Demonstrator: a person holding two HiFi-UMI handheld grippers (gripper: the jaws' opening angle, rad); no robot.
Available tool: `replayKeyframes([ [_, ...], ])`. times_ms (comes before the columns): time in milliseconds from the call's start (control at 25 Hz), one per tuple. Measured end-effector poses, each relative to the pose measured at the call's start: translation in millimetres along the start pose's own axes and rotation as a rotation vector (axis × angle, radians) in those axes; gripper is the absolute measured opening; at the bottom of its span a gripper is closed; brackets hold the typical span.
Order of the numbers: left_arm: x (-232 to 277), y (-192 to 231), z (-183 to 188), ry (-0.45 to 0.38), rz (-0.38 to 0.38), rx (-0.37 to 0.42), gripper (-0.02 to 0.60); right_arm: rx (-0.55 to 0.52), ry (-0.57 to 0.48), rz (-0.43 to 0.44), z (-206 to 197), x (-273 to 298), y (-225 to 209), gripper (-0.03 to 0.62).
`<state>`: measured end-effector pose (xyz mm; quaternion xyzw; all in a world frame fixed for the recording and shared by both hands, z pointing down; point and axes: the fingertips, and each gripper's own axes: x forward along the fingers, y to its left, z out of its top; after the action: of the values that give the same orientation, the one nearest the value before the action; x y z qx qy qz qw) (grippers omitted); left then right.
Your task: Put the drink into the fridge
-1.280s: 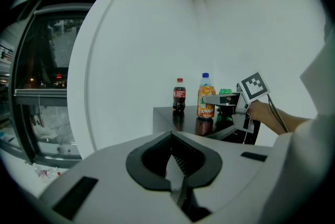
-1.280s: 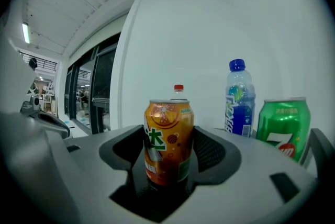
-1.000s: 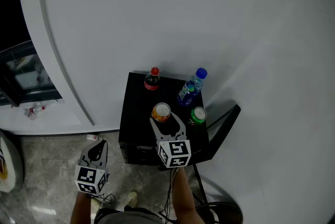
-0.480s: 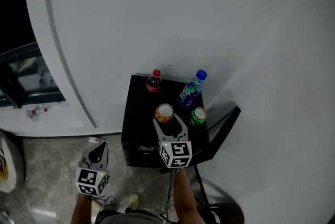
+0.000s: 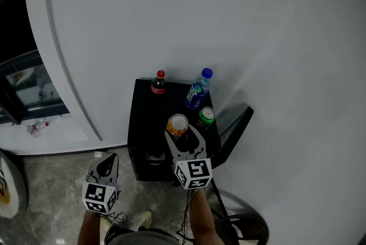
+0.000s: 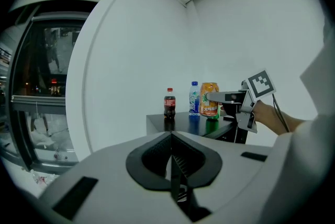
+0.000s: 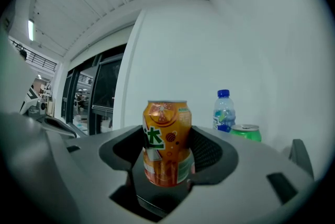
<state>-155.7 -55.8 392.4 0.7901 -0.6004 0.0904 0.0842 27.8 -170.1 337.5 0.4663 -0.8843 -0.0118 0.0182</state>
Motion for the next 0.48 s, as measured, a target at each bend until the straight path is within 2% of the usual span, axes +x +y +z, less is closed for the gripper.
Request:
replayKeyframes([
  [120, -5.4, -10.4, 2.2, -0.007, -0.023, 0.008, 0.003, -0.006, -0.016, -0.009, 6.9, -19.7, 2.9, 0.298],
  [320, -14.4, -36.6, 7.9, -0.041, -0.104, 0.064, 0.003, -0.026, -0.049, -0.029, 13.4, -58.4, 11.4, 0.298],
  [480, -14.7, -53.5, 5.4, -0.039, -0.157, 0.066, 0.003, -0.034, -0.055, -0.063, 9.7, -88.1, 17.0, 0.298],
])
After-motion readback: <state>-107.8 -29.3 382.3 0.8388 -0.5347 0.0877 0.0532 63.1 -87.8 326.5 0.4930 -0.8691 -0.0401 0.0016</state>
